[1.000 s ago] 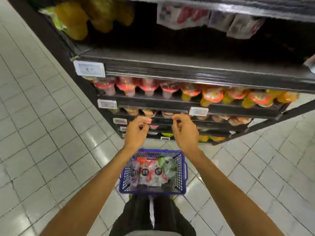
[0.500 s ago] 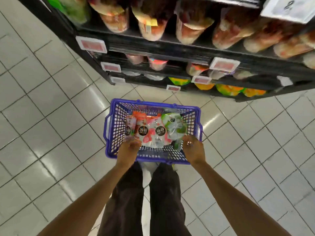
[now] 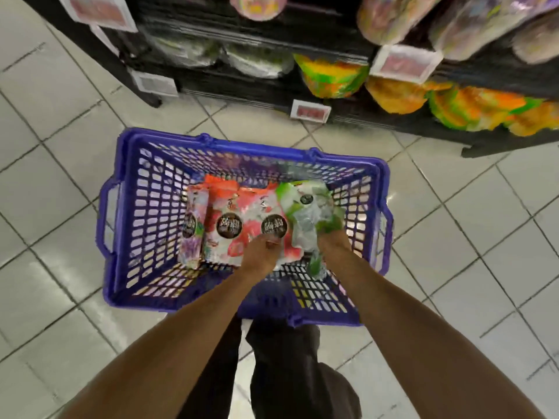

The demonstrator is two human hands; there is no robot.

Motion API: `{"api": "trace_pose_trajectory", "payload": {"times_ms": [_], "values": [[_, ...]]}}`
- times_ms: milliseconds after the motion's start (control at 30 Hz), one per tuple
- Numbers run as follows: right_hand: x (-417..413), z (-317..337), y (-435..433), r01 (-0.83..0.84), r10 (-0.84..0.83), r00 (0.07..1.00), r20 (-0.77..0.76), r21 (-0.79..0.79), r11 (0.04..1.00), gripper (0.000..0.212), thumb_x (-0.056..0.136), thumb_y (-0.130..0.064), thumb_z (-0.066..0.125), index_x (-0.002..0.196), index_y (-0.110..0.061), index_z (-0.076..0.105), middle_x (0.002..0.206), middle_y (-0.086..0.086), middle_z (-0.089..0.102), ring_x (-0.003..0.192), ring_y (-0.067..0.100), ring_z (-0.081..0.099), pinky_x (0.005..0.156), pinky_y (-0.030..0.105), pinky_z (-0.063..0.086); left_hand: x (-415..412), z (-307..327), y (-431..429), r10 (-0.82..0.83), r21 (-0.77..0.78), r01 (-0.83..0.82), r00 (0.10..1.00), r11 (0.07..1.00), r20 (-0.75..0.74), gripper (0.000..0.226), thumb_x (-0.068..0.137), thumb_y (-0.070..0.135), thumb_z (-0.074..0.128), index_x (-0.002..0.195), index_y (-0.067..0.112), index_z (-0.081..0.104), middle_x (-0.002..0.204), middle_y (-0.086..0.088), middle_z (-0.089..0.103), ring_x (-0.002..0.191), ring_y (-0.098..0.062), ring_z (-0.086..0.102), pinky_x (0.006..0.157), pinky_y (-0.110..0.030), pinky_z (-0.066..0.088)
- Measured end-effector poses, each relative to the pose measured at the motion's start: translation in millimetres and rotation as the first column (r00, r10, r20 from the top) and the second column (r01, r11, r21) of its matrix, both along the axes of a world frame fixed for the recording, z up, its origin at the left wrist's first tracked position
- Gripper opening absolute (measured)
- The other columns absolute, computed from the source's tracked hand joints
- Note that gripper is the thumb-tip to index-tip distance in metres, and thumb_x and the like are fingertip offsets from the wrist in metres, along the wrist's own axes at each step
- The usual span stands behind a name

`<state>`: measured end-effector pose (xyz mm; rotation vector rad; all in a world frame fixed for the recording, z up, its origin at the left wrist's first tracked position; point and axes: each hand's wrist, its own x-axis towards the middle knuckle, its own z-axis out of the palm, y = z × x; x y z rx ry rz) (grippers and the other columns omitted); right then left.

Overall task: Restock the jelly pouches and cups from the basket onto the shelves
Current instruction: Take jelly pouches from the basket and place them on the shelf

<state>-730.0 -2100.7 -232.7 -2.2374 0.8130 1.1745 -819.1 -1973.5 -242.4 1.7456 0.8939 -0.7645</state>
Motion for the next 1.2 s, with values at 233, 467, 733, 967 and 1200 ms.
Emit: {"api": "trace_pose_trajectory", "payload": {"times_ms": [233,467,733,967,1200], "values": [[-15.9,-43.5,14.7,0.531,-0.532,0.846,-0.031,0.123,0.838,0.039,0.097,-0.032,0.057,0.122,-0.002,0.054,0.086,0.010,0.060,0.056,0.007,0.064,0.040,0.008,0.039,22.9,-45.8,-7.9,0.083,-0.008,-0.084,0.992,0.996,-0.098,0.029,0.094,0.007,0.052,0.120,0.006,0.065,0.124,-0.012,0.066,0.108,-0.028,0.063,0.088,-0.026,0.049],[-46.1,-31.8,28.6,0.298,-0.278,0.886,0.371,0.005,0.955,0.023,0.087,-0.026,0.067,0.103,-0.009,0.067,0.129,0.011,0.053,0.099,0.025,0.061,0.076,0.029,0.045,27.3,-28.4,-0.6,0.382,-0.058,-0.396,0.909,0.916,-0.164,0.028,0.098,0.016,0.051,0.121,0.001,0.060,0.120,-0.022,0.065,0.101,-0.031,0.063,0.092,-0.046,0.054],[-93.5,-15.9,29.5,-0.612,0.307,0.657,0.689,0.250,0.750,0.021,0.072,0.013,0.068,0.064,-0.005,0.060,0.111,0.000,0.073,0.106,0.015,0.066,0.088,0.025,0.052,25.5,-10.7,38.5,0.599,-0.367,-0.747,0.664,0.554,-0.448,0.079,0.092,0.069,0.036,0.122,-0.002,0.056,0.116,-0.024,0.061,0.106,-0.034,0.060,0.099,-0.049,0.047],[-88.4,-23.9,-0.2,-0.322,0.198,0.784,0.589,0.111,0.940,0.030,0.080,0.007,0.059,0.105,-0.010,0.061,0.114,0.008,0.062,0.099,0.024,0.061,0.084,0.030,0.050,-5.6,-21.2,74.4,0.443,-0.300,-0.585,0.789,0.753,-0.426,0.040,0.085,0.012,0.067,0.123,0.003,0.057,0.122,-0.020,0.058,0.111,-0.036,0.059,0.097,-0.052,0.049],[-55.6,-51.7,-16.3,-0.106,0.122,0.985,0.123,-0.130,0.986,0.024,0.097,-0.017,0.056,0.115,-0.002,0.051,0.107,0.018,0.067,0.090,0.033,0.065,0.063,0.033,0.045,-1.2,-27.0,85.8,0.375,-0.438,-0.576,0.802,0.690,-0.464,0.023,0.085,0.014,0.062,0.107,0.007,0.061,0.091,-0.016,0.068,0.080,-0.035,0.067,0.073,-0.052,0.058]]}}
